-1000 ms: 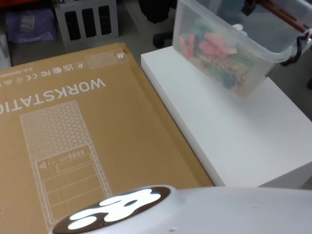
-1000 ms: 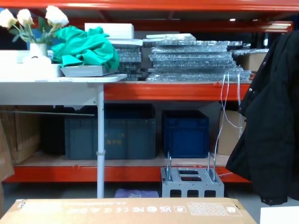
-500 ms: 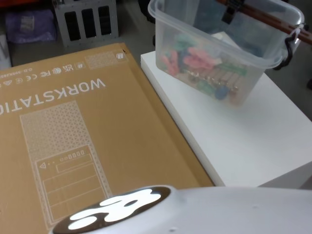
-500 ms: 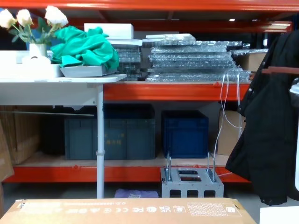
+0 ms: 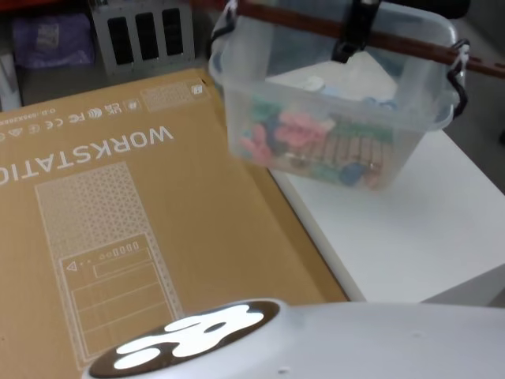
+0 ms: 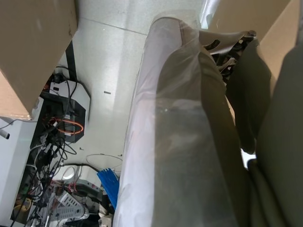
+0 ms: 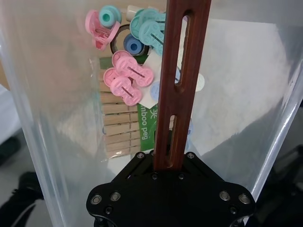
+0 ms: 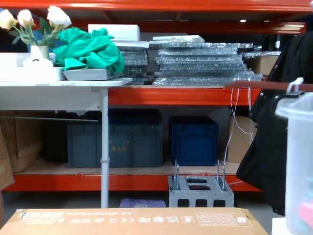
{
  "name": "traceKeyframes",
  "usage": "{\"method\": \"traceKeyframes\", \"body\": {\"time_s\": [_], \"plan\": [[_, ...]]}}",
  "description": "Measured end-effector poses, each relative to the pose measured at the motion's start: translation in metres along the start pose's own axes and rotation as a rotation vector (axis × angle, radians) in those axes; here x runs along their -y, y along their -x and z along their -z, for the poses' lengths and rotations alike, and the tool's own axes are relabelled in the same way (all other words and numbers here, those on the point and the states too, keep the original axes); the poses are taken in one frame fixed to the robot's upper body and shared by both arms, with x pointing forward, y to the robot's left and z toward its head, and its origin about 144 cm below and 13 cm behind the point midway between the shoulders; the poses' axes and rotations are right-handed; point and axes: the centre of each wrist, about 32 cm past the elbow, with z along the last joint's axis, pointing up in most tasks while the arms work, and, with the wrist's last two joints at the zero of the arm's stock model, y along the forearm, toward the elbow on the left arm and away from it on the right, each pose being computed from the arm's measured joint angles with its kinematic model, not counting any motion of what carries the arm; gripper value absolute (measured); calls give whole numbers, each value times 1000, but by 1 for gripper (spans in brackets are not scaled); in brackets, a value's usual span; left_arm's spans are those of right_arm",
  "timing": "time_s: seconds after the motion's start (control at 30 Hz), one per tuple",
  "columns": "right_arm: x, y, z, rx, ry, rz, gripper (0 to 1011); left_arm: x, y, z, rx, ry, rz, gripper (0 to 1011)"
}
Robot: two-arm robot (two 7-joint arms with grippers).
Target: Use one hand to grasp the basket and place it at the designated location.
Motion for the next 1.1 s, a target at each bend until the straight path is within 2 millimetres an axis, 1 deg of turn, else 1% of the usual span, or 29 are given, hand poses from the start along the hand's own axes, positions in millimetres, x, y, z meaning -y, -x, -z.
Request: {"method": "traceKeyframes", "body": {"time_s": [0.2,0.4,0.53,0.67,0.7,0.73,0.77,1.0,1.1], "plan": [[-4,-15,-21,110,-1,-8,0,0,0,0,0,0,0,0],[-12,-31,-48,282,-6,-17,0,0,0,0,-1,0,0,0],[-18,-40,-60,367,-20,-20,0,0,0,0,0,0,0,0],[-21,-46,-68,416,-25,-23,0,0,0,0,-1,0,0,0],[-24,-52,-77,469,-30,-25,0,0,0,0,0,0,0,0],[-24,-52,-77,469,-30,-25,0,0,0,0,0,0,0,0],[-27,-57,-85,510,-34,-27,0,0,0,0,0,0,0,0],[-34,-66,-101,623,-39,-27,0,0,0,0,0,0,0,0],[-38,-71,-112,679,-51,-13,0,0,0,0,1,0,0,0]]}}
